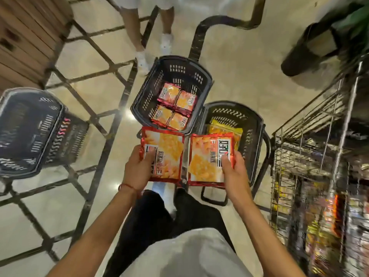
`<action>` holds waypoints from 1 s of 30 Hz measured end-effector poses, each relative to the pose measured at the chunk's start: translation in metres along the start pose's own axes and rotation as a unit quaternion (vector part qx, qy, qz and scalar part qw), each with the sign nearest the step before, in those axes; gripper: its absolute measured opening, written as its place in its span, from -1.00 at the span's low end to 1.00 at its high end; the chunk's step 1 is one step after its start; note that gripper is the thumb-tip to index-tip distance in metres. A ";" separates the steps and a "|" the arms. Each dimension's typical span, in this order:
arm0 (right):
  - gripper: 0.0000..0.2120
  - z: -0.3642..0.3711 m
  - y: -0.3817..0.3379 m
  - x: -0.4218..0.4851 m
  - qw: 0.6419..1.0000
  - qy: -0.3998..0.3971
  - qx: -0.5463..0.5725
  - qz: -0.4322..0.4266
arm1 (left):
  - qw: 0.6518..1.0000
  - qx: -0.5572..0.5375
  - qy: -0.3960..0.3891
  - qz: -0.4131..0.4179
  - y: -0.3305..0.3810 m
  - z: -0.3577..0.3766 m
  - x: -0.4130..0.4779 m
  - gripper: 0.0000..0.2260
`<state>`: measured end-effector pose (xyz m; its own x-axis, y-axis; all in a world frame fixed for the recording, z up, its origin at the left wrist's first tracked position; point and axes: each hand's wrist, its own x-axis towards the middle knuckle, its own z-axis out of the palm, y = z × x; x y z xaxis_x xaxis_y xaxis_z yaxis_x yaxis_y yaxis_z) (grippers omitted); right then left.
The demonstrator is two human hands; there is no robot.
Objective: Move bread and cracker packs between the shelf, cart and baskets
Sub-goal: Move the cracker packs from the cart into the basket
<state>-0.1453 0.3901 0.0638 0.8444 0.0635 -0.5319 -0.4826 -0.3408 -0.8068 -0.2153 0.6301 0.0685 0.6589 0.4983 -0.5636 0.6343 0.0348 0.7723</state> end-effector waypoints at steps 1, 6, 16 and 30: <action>-0.63 0.010 -0.007 0.010 1.000 0.006 0.005 0.009 | 1.000 -0.007 -0.006 -0.008 0.005 -0.007 0.017 -0.49; -0.67 0.063 -0.036 0.060 0.997 0.035 0.048 0.051 | 0.998 -0.019 -0.052 -0.029 0.028 -0.037 0.105 -0.59; -0.77 0.172 -0.067 0.167 0.985 0.103 0.079 0.110 | 0.987 0.054 -0.143 -0.052 0.046 -0.085 0.305 -0.53; -0.63 0.223 0.029 0.308 0.947 0.151 0.202 0.199 | 0.973 0.007 -0.125 -0.194 -0.029 -0.030 0.452 -0.85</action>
<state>0.0487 0.6084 -0.1807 0.5759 -0.2868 -0.7656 -0.7742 0.1095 -0.6234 0.0519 0.8804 -0.1997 0.4463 0.2230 -0.8666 0.8590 0.1646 0.4848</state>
